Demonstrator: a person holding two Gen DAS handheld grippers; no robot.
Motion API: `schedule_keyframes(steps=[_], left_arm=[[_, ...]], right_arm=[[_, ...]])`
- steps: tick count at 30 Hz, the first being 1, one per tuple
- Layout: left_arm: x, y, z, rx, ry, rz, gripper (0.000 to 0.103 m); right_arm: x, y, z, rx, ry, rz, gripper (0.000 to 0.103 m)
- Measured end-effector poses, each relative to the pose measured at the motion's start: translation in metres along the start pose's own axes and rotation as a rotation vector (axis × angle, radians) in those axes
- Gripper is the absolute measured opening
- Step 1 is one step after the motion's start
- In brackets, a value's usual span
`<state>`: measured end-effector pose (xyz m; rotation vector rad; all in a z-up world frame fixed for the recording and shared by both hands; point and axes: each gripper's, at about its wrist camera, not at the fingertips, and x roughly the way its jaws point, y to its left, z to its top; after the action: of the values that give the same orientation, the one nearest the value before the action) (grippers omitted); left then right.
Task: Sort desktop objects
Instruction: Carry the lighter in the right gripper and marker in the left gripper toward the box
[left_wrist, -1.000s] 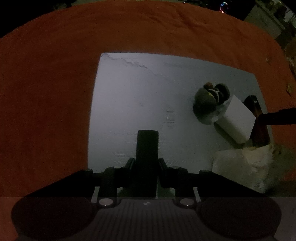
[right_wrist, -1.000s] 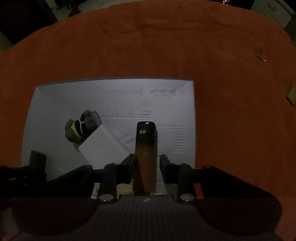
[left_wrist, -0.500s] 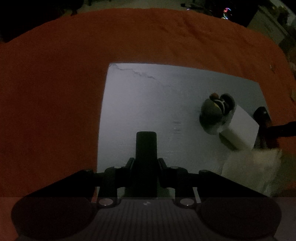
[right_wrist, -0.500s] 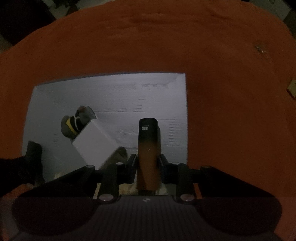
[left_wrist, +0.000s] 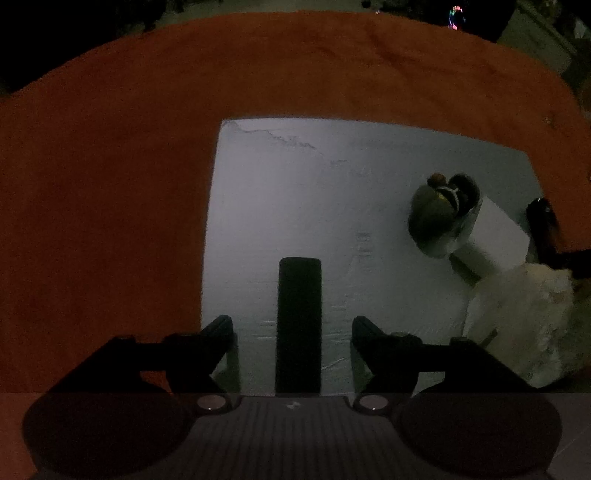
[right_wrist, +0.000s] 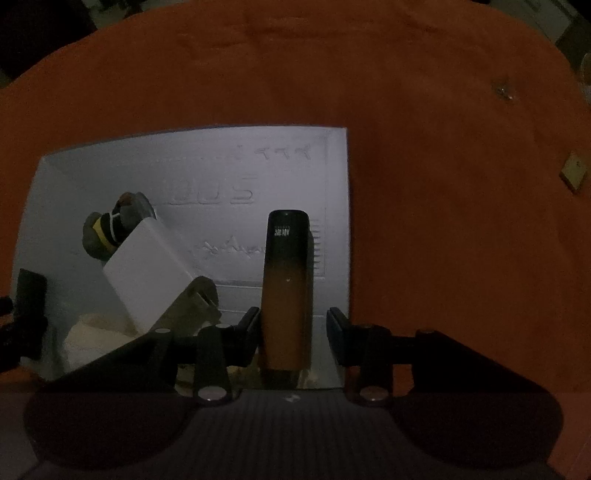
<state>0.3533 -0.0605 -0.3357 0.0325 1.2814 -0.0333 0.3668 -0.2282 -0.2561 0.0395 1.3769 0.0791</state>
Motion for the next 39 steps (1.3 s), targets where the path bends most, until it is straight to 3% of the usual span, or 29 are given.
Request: schedule_keyframes(steps=[1, 8, 11, 12, 19, 29, 39], left_arm=[[0.001, 0.0, 0.0, -0.003, 0.004, -0.006, 0.068], [-0.002, -0.002, -0.004, 0.018, -0.014, -0.024, 0.065], [-0.001, -0.001, -0.003, 0.025, -0.017, -0.029, 0.027], [0.0, 0.0, -0.003, 0.023, -0.019, -0.027, 0.022], [-0.009, 0.007, 0.001, 0.013, -0.051, -0.02, 0.021], [-0.047, 0.019, 0.02, -0.053, -0.095, -0.088, 0.021], [-0.07, 0.006, 0.001, -0.018, -0.094, -0.123, 0.021]], right_arm=[[0.0, 0.001, 0.0, 0.002, -0.002, -0.002, 0.028], [-0.001, 0.006, -0.002, 0.012, -0.014, -0.012, 0.028], [-0.002, 0.008, -0.003, 0.017, -0.019, -0.017, 0.028], [-0.002, 0.009, -0.003, 0.018, -0.02, -0.018, 0.028], [-0.013, 0.008, 0.002, 0.035, -0.05, -0.002, 0.028], [-0.048, 0.007, 0.024, 0.073, -0.117, 0.063, 0.027], [-0.077, 0.008, 0.004, 0.023, -0.133, 0.104, 0.028]])
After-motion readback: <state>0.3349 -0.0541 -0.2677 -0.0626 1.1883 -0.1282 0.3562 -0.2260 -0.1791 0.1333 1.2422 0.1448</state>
